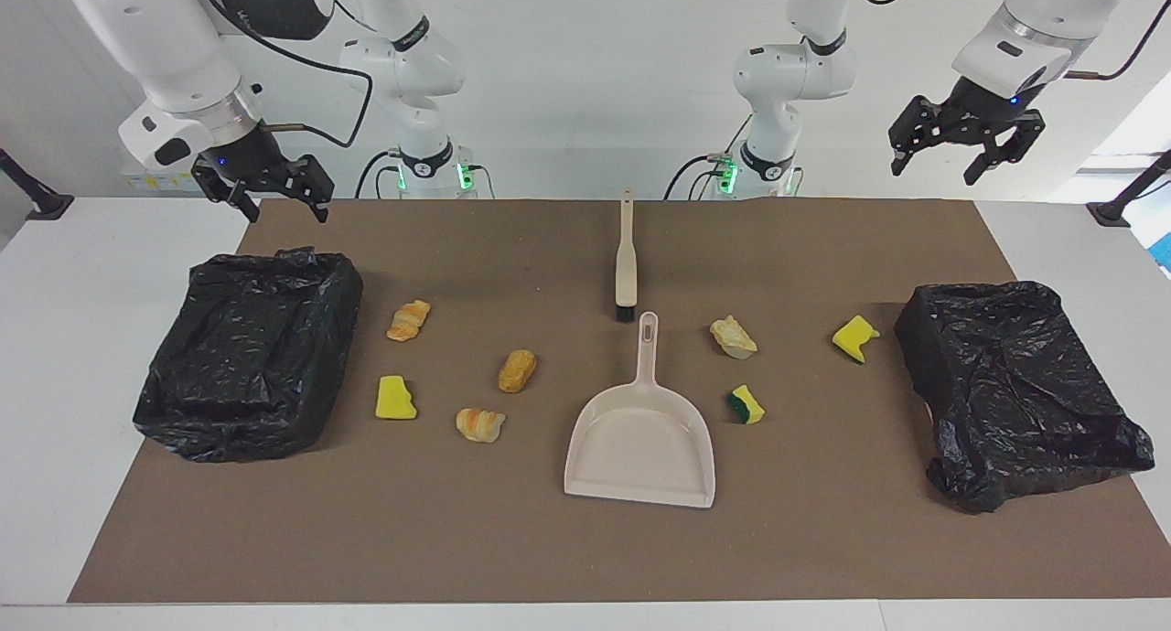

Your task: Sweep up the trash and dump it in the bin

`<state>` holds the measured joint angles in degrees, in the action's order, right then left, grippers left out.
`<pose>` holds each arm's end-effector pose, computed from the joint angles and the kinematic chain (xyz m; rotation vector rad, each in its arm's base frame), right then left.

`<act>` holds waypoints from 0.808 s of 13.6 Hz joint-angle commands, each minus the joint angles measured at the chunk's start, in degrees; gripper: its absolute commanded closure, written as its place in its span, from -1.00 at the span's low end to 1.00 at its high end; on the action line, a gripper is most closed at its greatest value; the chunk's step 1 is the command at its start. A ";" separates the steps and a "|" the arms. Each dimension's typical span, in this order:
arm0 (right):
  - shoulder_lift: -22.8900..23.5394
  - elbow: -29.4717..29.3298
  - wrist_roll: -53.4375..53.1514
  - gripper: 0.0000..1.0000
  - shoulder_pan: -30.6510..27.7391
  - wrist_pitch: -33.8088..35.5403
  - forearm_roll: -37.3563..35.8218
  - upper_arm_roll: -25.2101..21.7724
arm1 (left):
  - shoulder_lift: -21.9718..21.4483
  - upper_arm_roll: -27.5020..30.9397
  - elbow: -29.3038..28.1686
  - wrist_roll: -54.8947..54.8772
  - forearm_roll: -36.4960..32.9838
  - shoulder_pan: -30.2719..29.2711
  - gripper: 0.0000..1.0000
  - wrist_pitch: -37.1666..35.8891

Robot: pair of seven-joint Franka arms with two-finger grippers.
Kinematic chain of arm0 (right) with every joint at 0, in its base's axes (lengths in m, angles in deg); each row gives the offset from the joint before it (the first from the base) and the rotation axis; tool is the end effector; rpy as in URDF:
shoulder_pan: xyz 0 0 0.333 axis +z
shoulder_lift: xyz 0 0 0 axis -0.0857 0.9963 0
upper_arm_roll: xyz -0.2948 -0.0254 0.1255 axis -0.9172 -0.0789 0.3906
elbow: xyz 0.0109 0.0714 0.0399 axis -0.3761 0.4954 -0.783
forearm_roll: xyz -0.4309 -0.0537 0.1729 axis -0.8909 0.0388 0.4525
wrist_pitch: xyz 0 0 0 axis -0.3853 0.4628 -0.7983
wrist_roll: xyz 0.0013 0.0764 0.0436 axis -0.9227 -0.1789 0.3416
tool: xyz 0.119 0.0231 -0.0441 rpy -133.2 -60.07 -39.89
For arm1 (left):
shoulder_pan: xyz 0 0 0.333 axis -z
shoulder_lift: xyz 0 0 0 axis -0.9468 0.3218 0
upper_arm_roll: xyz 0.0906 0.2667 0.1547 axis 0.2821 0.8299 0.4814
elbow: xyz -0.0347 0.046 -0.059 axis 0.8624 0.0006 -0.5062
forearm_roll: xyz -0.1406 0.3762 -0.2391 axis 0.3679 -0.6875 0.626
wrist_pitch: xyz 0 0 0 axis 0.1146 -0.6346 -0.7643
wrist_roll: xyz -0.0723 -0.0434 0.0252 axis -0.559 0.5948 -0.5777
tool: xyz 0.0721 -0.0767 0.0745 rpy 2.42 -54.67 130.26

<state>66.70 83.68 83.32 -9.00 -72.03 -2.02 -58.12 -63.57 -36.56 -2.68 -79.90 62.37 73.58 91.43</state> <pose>0.6174 -0.0420 0.5920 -3.1317 0.0416 0.1352 0.5925 -0.0414 0.6806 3.0976 -0.3425 -0.0496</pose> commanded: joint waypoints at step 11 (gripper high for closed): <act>-0.66 0.31 -0.73 -1.00 -0.13 0.14 1.04 -0.06 | -1.61 -0.30 -1.74 0.39 -0.62 0.72 -1.00 0.00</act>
<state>66.70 83.68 83.32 -9.00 -72.03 -2.02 -58.12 -63.63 -36.87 -2.70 -79.90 62.37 73.82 91.41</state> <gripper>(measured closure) 0.000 0.000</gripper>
